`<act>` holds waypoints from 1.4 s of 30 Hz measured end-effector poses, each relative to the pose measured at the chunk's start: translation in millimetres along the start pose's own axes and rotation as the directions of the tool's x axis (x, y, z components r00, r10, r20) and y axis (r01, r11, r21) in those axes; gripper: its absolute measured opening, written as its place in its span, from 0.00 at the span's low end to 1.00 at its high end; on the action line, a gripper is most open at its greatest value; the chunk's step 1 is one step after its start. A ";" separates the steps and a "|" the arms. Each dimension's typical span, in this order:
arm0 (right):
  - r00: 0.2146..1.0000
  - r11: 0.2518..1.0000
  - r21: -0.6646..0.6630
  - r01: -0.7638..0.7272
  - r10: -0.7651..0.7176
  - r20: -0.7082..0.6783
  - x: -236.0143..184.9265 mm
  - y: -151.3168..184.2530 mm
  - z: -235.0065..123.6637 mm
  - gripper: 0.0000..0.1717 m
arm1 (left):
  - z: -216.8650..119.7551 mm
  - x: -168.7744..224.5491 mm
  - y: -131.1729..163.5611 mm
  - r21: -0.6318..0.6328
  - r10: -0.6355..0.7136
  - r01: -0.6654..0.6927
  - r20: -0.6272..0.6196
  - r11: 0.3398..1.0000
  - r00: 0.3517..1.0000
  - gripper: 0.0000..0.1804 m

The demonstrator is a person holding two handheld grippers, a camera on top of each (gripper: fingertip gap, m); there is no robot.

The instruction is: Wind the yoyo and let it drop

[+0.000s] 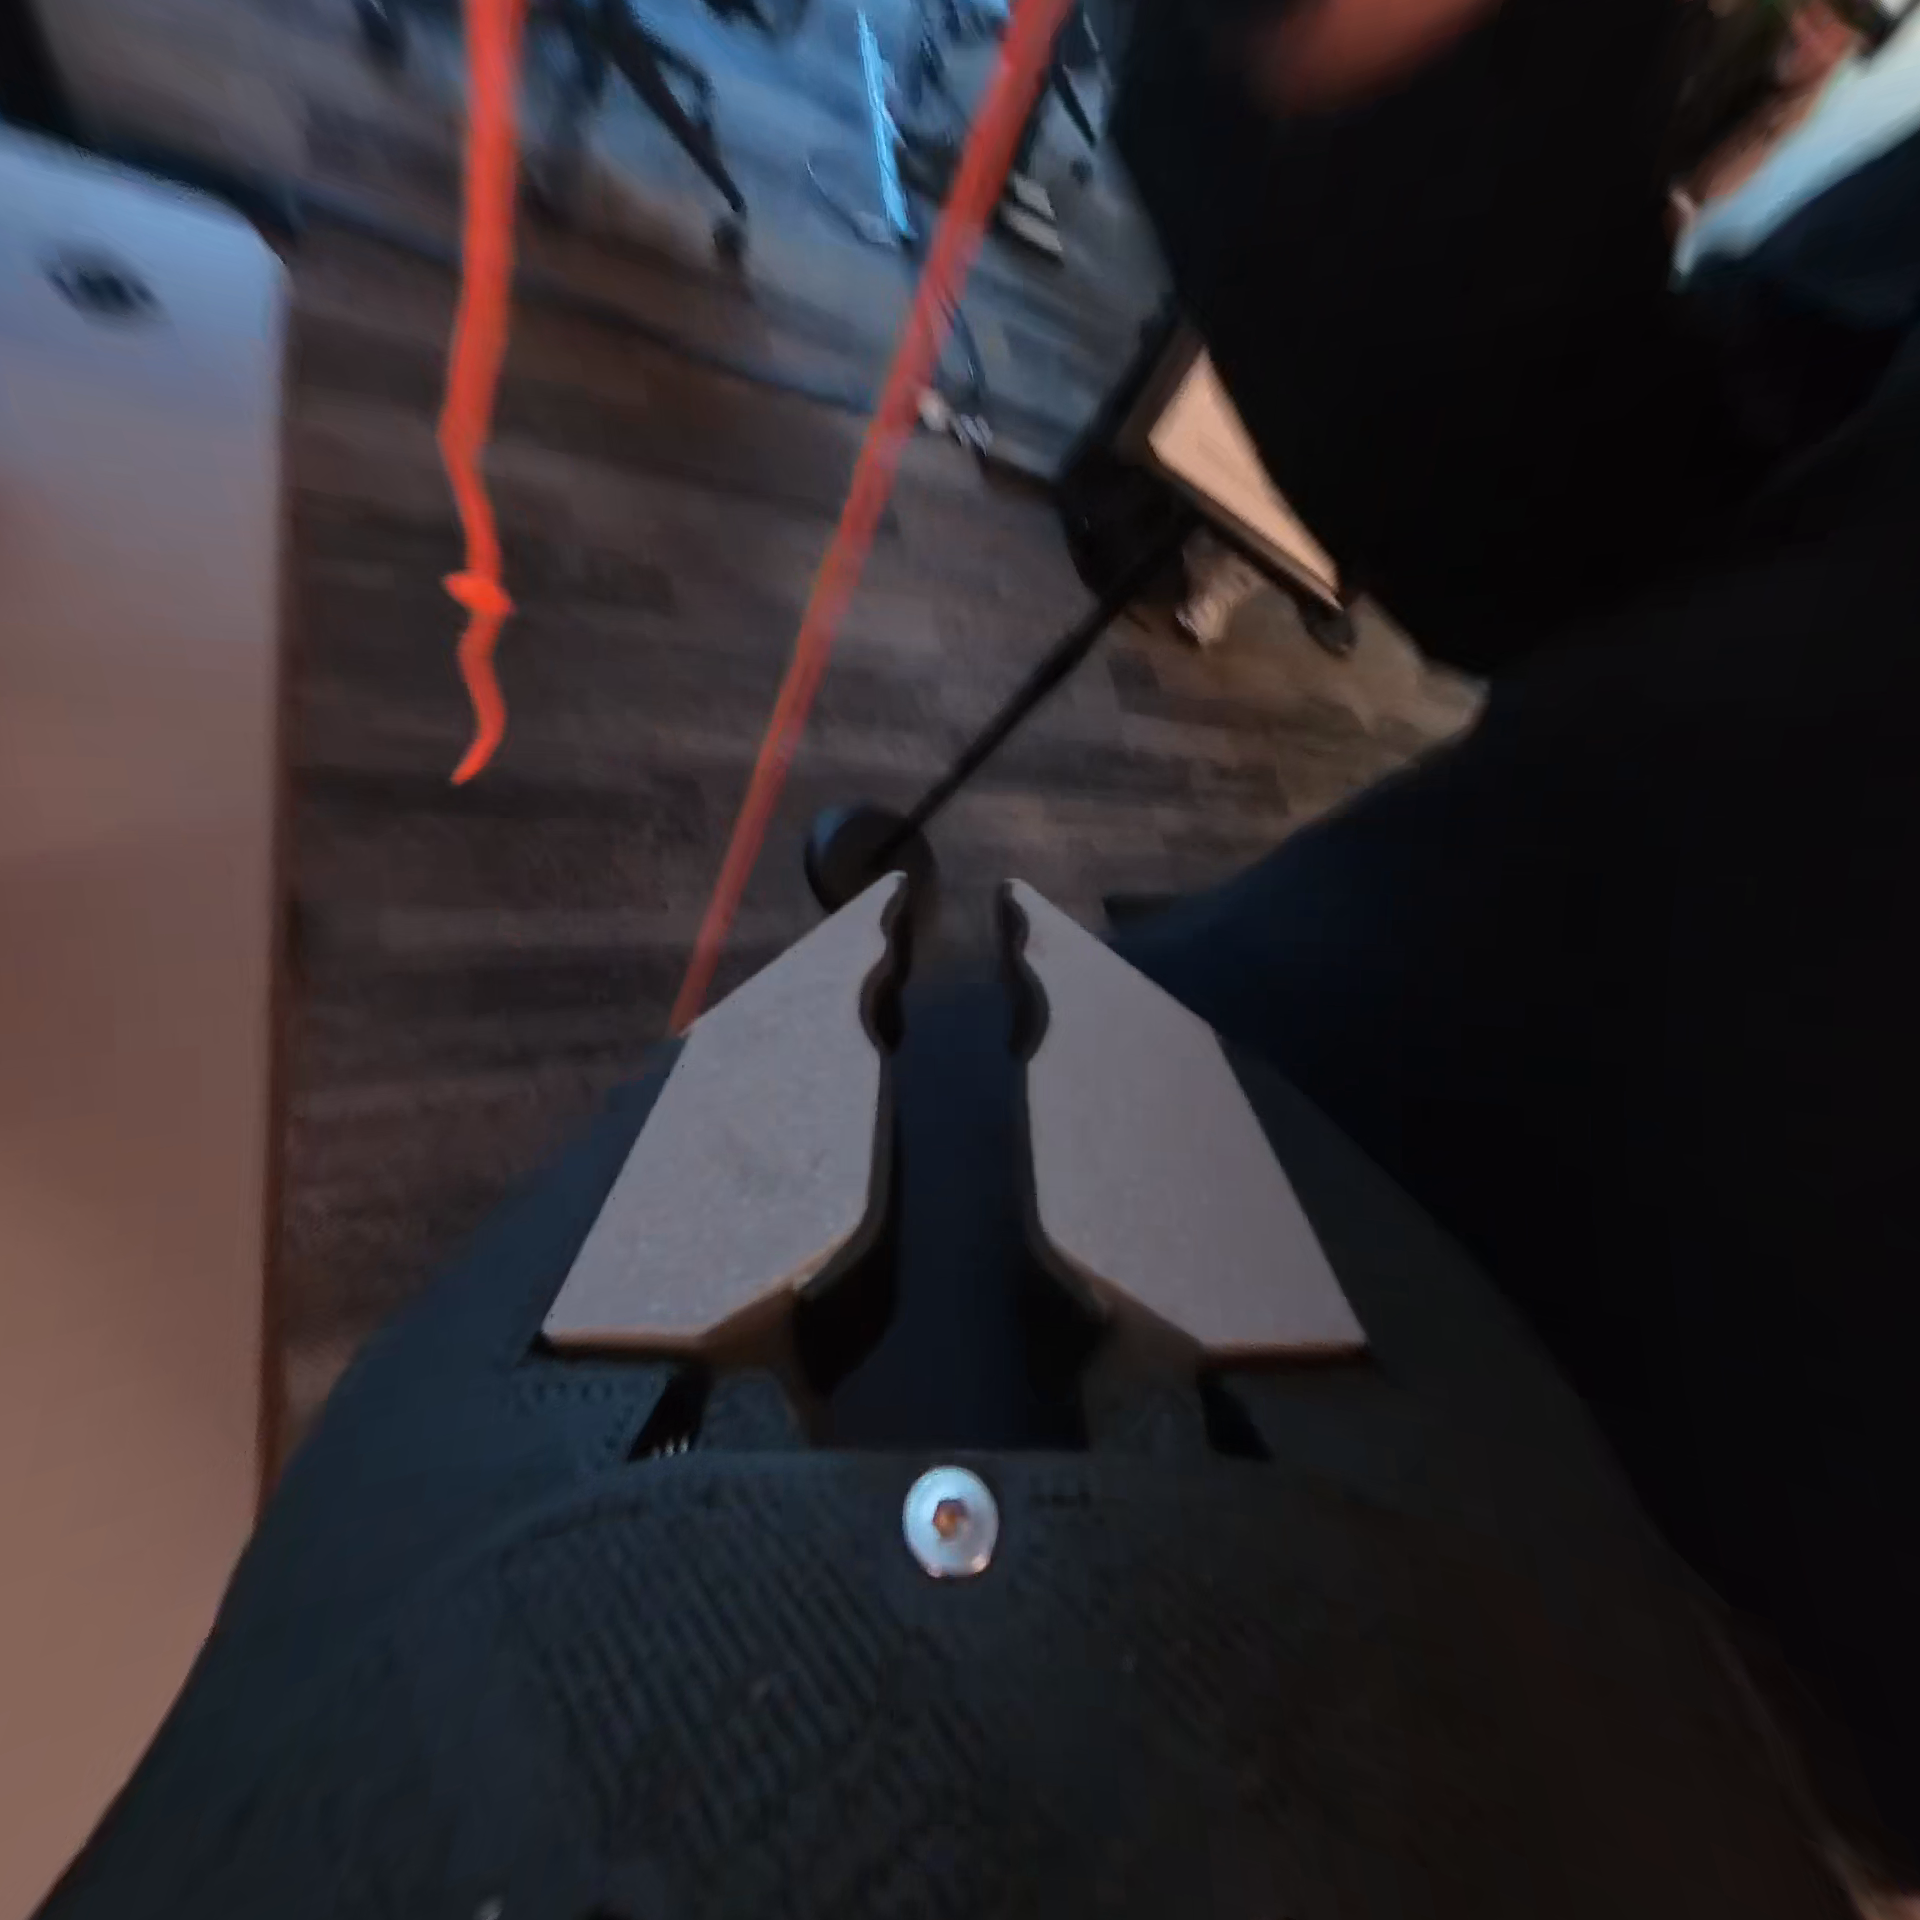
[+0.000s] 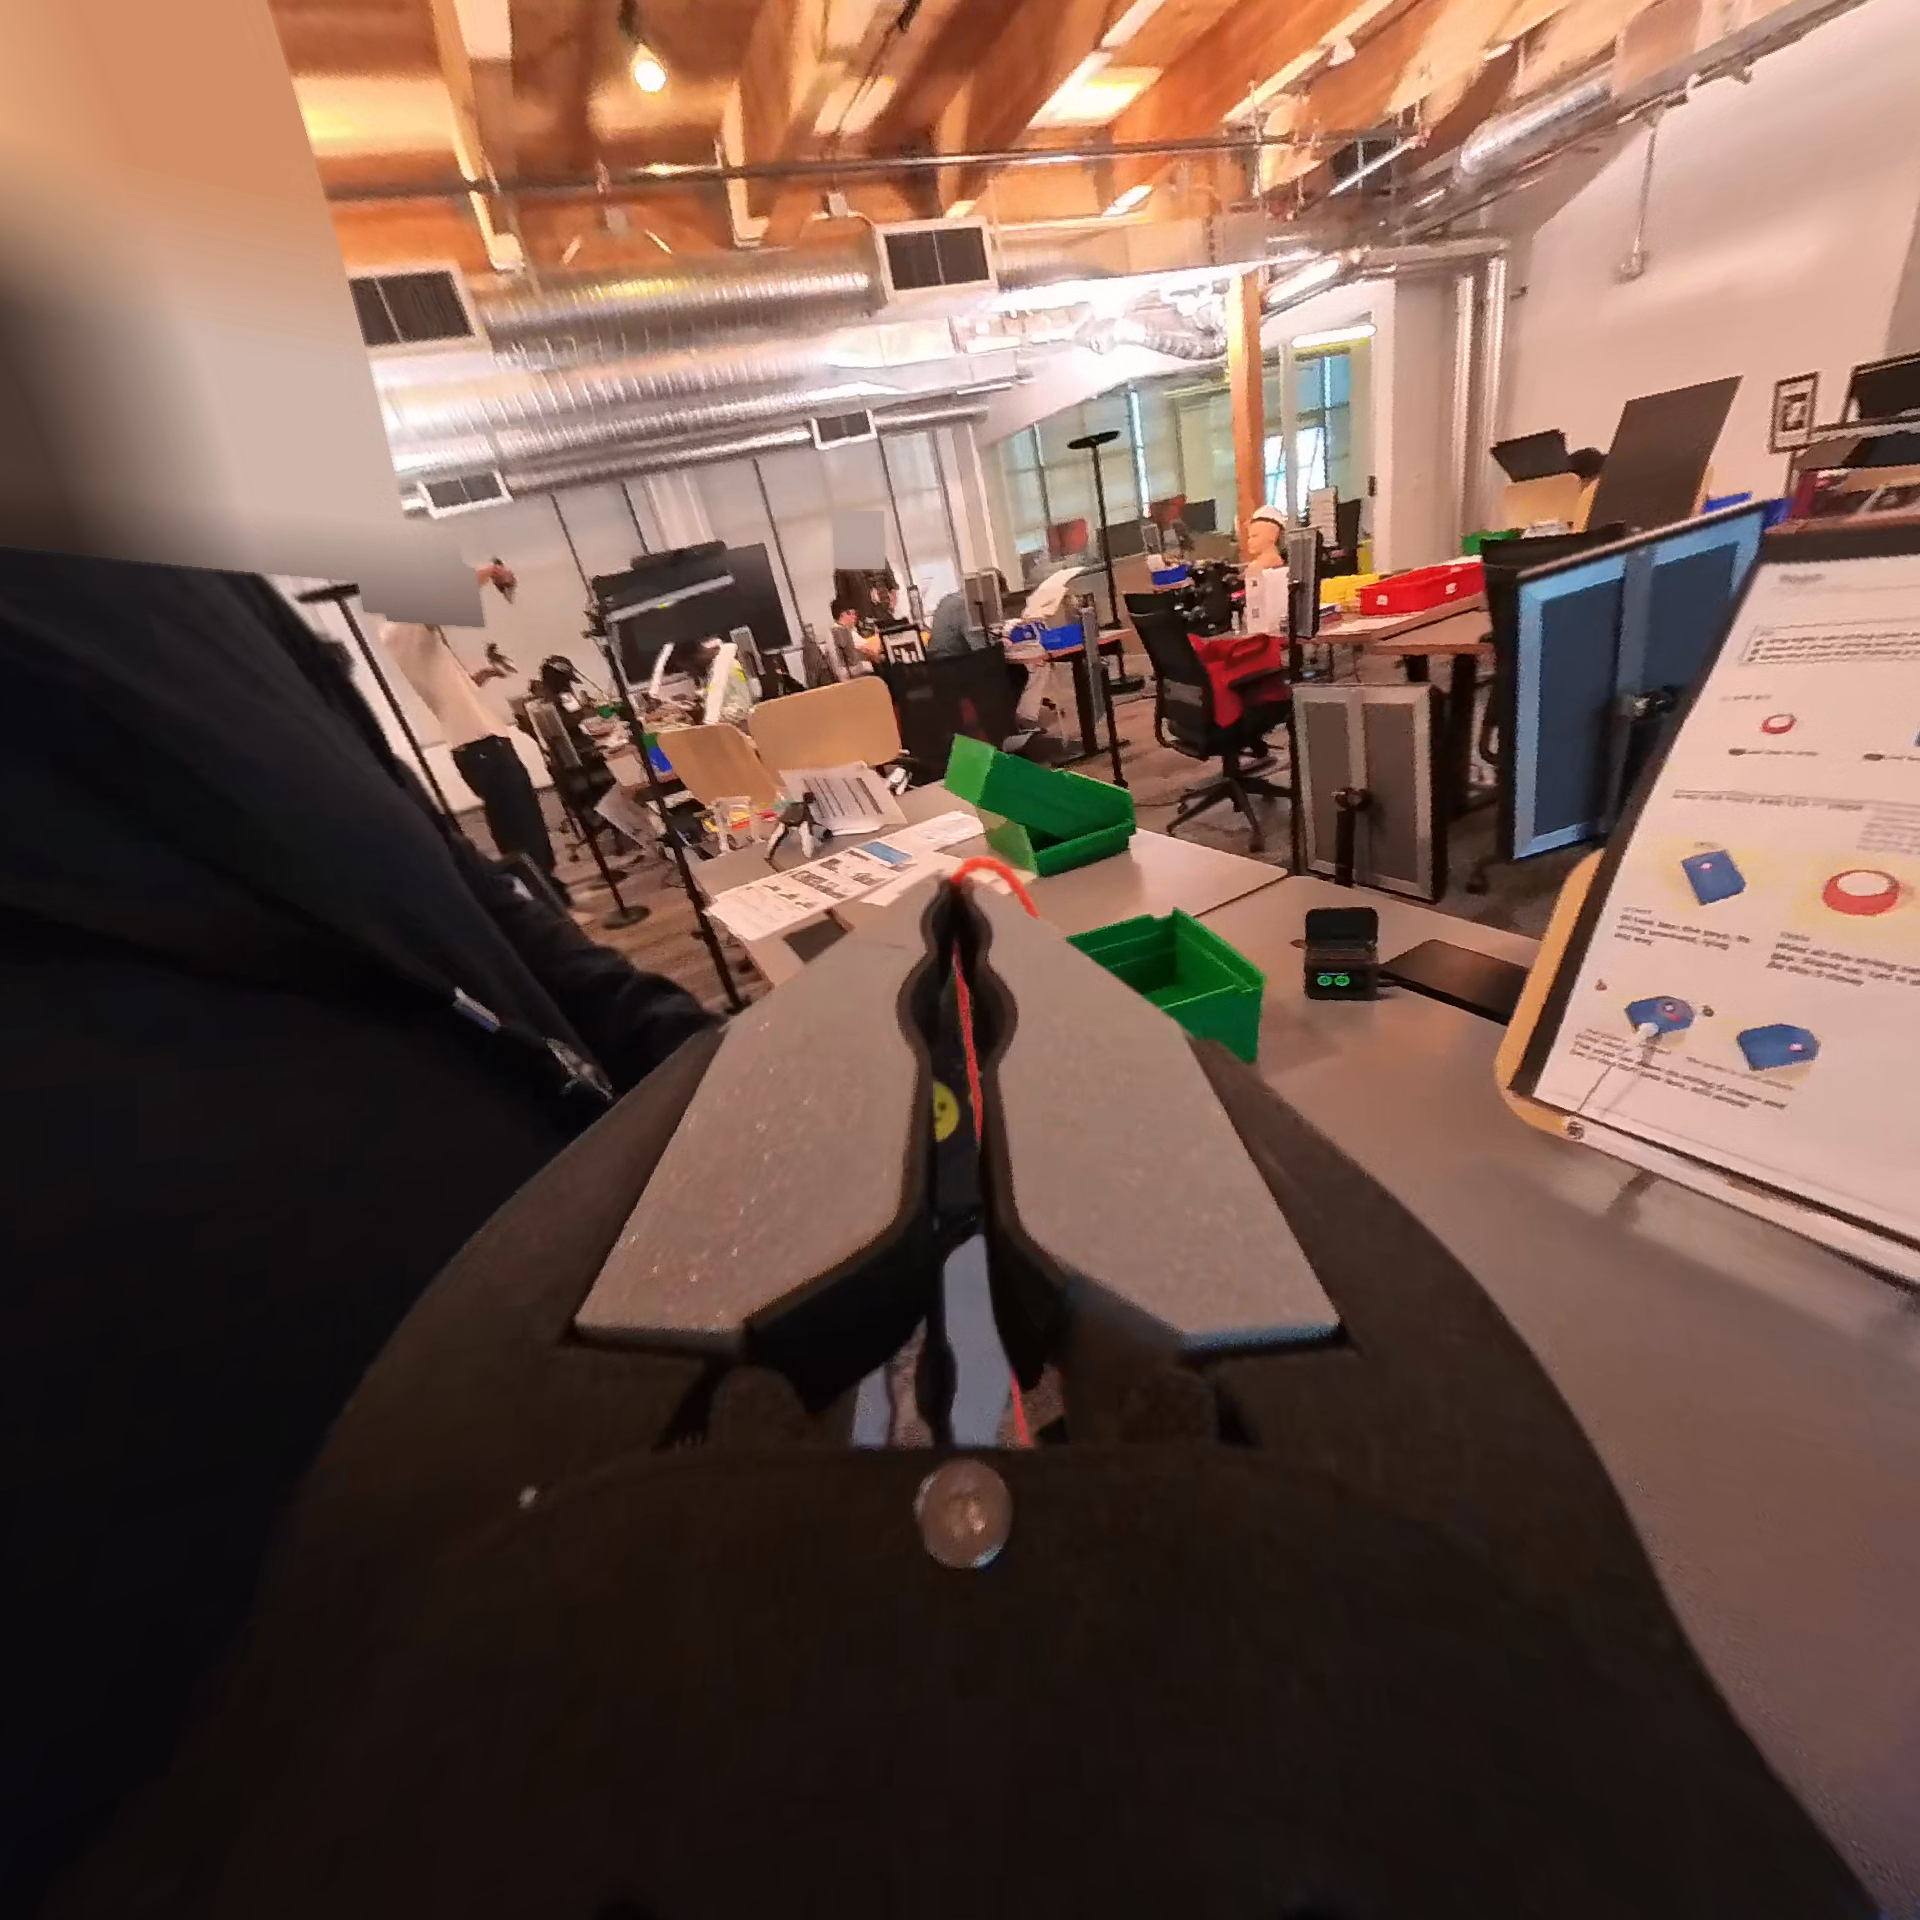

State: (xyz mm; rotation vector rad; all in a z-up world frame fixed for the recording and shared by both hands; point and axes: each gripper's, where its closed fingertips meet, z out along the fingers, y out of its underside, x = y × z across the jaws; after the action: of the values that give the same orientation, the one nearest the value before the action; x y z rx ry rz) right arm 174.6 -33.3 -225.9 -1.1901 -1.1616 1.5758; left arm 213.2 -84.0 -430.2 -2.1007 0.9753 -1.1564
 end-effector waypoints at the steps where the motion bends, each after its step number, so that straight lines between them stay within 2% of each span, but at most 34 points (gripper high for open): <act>1: 1.000 1.000 0.002 -0.006 0.006 0.003 -0.7 3.6 -4.4 0.00 | 1.7 -2.1 -8.3 0.018 0.009 -0.009 0.022 1.000 1.000 0.06; 5: 0.998 1.000 0.019 -0.019 0.021 -0.056 5.6 13.9 -20.8 0.00 | 9.3 3.4 -36.6 0.055 0.051 -0.050 -0.013 0.997 0.999 0.04; 9: 0.993 0.999 0.044 -0.029 0.034 -0.116 9.8 19.5 -33.5 0.00 | 21.8 3.4 -51.9 0.018 0.114 -0.113 -0.032 0.993 0.993 0.09; 14: 0.982 0.997 0.063 -0.040 0.051 -0.180 11.0 21.1 -38.9 0.00 | 26.5 4.9 -71.8 0.052 0.259 -0.257 -0.040 0.965 0.965 0.00; 16: 0.976 0.996 0.081 -0.030 0.047 -0.214 11.1 15.7 -39.4 0.00 | 25.3 2.5 -74.1 0.054 0.327 -0.325 -0.031 0.944 0.944 0.00; 20: 0.947 0.994 0.108 0.023 0.013 -0.322 12.2 -2.2 -39.2 0.00 | 19.2 1.5 -68.0 0.046 0.339 -0.336 -0.117 0.941 0.934 0.00; 23: 0.897 0.993 0.108 0.051 0.002 -0.442 19.9 -13.5 -35.3 0.00 | 7.2 -1.4 -62.9 0.058 0.334 -0.329 -0.169 0.942 0.927 0.07; 28: 0.841 0.992 0.099 0.075 -0.010 -0.541 22.4 -25.5 -2.2 0.00 | -21.3 -11.1 -39.5 0.084 0.317 -0.305 -0.254 0.949 0.914 0.13; 33: 0.799 0.997 0.062 0.048 -0.001 -0.602 27.5 -18.9 39.8 0.00 | -45.8 -18.4 -13.1 0.152 0.307 -0.269 -0.350 0.951 0.885 0.15; 38: 0.792 0.995 0.094 -0.017 0.070 -0.607 35.4 -20.4 69.1 0.00 | -62.7 -20.4 -10.8 0.223 0.328 -0.258 -0.386 0.940 0.862 0.15; 42: 0.781 0.999 0.047 0.000 0.029 -0.624 41.2 -22.3 87.6 0.00 | -69.6 -20.5 -16.9 0.256 0.349 -0.268 -0.362 0.929 0.864 0.17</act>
State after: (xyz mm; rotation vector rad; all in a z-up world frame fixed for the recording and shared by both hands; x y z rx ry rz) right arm 82.4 -5.3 -202.0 -1.5353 -0.6669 1.0610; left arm 150.8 -65.6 -393.9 -1.5050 1.2711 -1.4749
